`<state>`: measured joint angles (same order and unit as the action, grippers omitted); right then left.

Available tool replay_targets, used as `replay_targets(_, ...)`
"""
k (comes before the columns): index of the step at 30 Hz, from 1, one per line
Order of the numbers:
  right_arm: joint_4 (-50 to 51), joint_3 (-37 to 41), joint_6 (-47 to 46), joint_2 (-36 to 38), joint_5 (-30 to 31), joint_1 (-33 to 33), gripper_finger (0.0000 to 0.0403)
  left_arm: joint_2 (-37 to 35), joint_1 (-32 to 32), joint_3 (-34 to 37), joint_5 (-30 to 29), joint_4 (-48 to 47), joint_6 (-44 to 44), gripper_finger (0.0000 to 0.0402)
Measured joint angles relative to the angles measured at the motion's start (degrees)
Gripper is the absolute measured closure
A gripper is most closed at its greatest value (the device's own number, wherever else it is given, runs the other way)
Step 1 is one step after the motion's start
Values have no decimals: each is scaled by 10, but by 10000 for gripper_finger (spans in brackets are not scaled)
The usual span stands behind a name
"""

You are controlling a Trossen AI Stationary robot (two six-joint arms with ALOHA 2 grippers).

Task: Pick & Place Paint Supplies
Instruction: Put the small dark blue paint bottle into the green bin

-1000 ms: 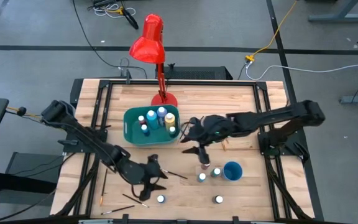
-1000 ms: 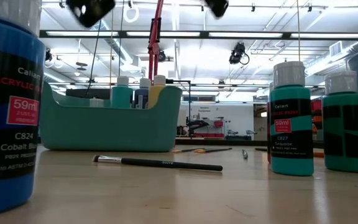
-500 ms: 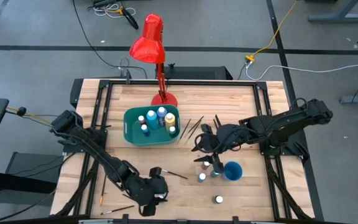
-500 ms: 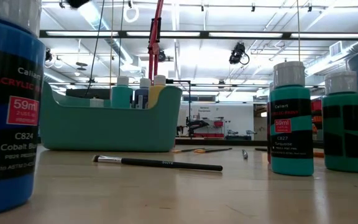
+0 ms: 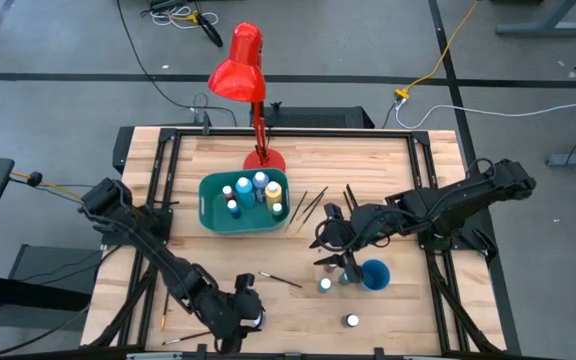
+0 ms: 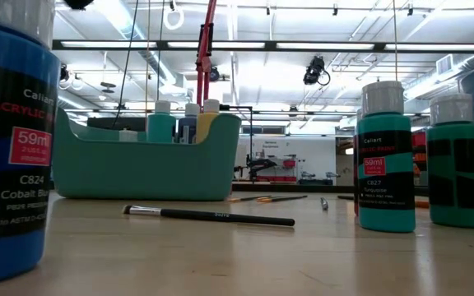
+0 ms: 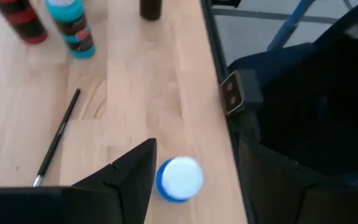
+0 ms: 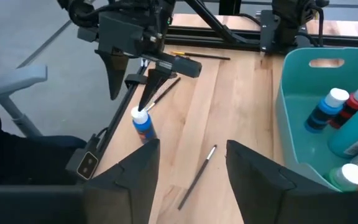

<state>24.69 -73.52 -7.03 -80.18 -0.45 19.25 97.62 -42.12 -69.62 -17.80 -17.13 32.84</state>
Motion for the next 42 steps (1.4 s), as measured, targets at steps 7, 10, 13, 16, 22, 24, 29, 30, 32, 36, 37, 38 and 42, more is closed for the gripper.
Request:
replay_targets(7,1,0,0,0,0,0,213,0,-6,44,-19,46,22,166)
replay_targets(10,1,0,0,0,0,0,213,0,-8,61,-23,92,8,166)
replay_targets(13,1,0,0,0,0,0,214,0,-10,62,-22,100,12,166)
replay_targets(16,0,0,0,0,0,0,214,10,-11,62,-37,108,8,166)
replay_targets(22,3,0,0,0,0,0,214,39,-17,64,-33,94,22,166)
replay_targets(24,3,0,1,0,0,0,214,53,-17,62,-32,108,22,166)
replay_targets(29,2,0,1,0,1,0,214,56,-19,62,-41,108,-1,166)
replay_targets(30,2,0,1,0,1,0,214,56,-19,62,-42,108,-4,166)
replay_targets(32,2,0,1,0,2,0,214,56,-19,62,-43,110,-6,166)
replay_targets(36,2,0,1,0,2,0,214,56,-19,62,-42,108,-5,169)
replay_targets(37,2,0,1,0,2,0,214,56,-19,62,-42,107,-7,174)
replay_targets(38,2,0,1,0,1,0,214,56,-19,62,-42,108,-8,181)
replay_targets(42,2,0,1,0,1,0,214,55,-19,62,-44,108,-13,220)
